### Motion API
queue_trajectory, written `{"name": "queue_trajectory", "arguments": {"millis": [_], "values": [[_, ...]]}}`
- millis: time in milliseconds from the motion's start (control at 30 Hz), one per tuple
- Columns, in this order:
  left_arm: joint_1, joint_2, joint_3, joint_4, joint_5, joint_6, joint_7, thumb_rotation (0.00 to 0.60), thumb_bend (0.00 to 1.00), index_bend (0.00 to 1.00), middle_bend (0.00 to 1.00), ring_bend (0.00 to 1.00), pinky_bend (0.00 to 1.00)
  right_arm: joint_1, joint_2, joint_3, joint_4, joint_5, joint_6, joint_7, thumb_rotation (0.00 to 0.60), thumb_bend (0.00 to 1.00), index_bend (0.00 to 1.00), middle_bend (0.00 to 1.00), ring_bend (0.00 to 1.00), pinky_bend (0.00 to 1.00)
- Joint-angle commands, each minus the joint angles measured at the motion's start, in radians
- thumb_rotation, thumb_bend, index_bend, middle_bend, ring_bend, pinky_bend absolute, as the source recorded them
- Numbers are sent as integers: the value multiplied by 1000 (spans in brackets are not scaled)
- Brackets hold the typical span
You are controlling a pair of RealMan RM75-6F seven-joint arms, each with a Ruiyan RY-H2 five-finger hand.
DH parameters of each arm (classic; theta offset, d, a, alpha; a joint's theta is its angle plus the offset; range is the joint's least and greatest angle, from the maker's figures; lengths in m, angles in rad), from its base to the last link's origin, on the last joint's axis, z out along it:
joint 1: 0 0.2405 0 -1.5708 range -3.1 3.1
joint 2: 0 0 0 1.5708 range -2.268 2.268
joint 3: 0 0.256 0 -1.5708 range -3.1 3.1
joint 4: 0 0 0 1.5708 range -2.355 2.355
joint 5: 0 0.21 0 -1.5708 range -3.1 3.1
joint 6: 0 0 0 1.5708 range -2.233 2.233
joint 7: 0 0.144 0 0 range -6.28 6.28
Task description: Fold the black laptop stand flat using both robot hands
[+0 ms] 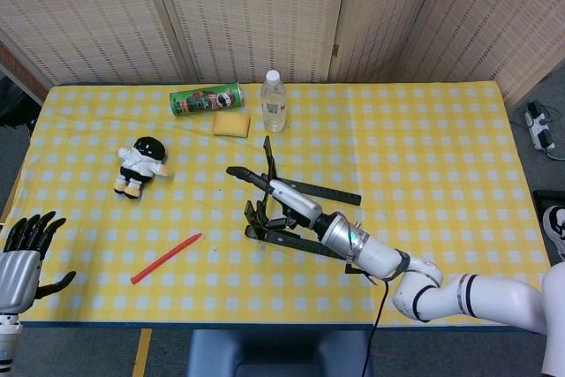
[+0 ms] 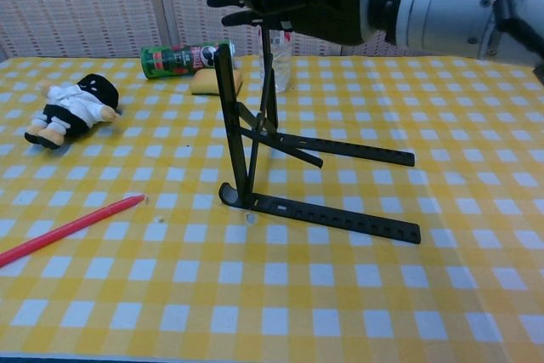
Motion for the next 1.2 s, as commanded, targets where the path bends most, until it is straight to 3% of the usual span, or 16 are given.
{"name": "queue_trajectory", "arguments": {"millis": [33,167,233,333,400,533,600,700,800,933,1200], "values": [[-2,0,-1,0,-1,-2,2,600,213,175,105,71,0,-62,105,-66,-68,-55,41,-56,595,858,0,0,22,0],[-9,-3,-2,-5,2,-9,9,600,213,175,105,71,0,-110,153,-114,-89,-49,60,-166,600,536,0,18,124,16],[-13,-6,-1,-8,7,-13,11,600,213,175,105,71,0,-130,152,-133,-79,-25,60,-253,600,420,0,93,211,104],[-17,-7,1,-13,10,-18,19,600,213,175,105,71,0,-147,130,-147,-60,24,47,-350,600,310,93,279,395,354],[-18,-6,2,-17,12,-18,23,600,213,175,105,71,0,-152,107,-147,-49,56,40,-390,600,288,232,406,546,521],[-12,-5,5,-20,12,-10,24,600,213,176,105,71,0,-155,74,-146,-24,79,34,-457,600,283,310,562,729,702],[-9,-4,8,-19,10,-10,24,600,213,177,105,71,0,-150,67,-154,-7,71,22,-502,600,401,317,647,813,795],[-7,-2,11,-21,12,-9,24,600,212,178,105,71,0,-140,61,-170,12,55,5,-607,600,613,317,697,858,844],[-6,-4,12,-22,14,-7,24,600,213,178,105,71,0,-135,57,-186,7,55,-12,-717,600,726,317,715,879,862],[-9,-6,14,-21,16,-12,27,600,213,178,105,71,0,-130,49,-193,-2,87,-47,-783,600,747,307,729,894,874],[-6,-5,16,-24,19,-5,28,600,213,178,105,71,0,-107,10,-176,13,117,-99,-787,600,751,305,738,902,881]]}}
